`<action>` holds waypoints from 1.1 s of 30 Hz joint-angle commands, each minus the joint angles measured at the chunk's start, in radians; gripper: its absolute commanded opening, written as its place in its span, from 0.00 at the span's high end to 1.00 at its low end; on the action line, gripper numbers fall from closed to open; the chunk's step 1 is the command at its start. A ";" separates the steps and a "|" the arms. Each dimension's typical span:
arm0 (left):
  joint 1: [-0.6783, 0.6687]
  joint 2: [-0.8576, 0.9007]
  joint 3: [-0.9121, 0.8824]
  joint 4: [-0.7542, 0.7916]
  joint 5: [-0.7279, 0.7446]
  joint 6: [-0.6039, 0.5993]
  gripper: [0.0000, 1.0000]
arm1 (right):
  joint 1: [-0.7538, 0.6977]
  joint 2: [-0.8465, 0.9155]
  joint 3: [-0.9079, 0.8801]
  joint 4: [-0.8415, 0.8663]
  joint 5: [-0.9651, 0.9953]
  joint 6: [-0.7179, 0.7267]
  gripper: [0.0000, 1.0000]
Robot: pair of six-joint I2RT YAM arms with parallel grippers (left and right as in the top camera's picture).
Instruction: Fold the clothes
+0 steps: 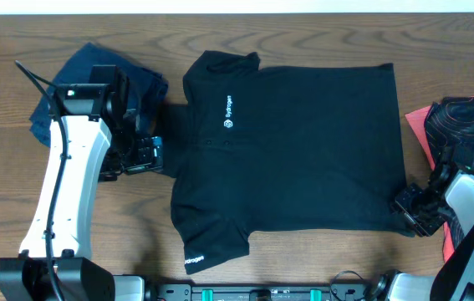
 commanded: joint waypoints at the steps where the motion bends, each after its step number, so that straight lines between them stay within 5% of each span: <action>1: 0.002 -0.007 -0.003 -0.018 0.066 -0.002 0.11 | -0.016 -0.053 0.000 -0.018 -0.026 -0.020 0.50; 12: 0.000 -0.008 -0.251 0.010 0.177 -0.002 0.12 | -0.015 -0.290 0.033 -0.148 -0.037 -0.058 0.41; 23: -0.038 -0.024 -0.420 0.171 0.313 -0.005 0.33 | -0.015 -0.294 0.033 -0.151 -0.037 -0.057 0.39; 30: -0.071 -0.176 -0.431 0.109 0.319 -0.029 0.33 | -0.015 -0.294 0.033 -0.158 -0.037 -0.058 0.38; 33: -0.074 -0.274 -0.483 0.127 0.319 -0.106 0.24 | -0.015 -0.294 0.033 -0.153 -0.037 -0.057 0.38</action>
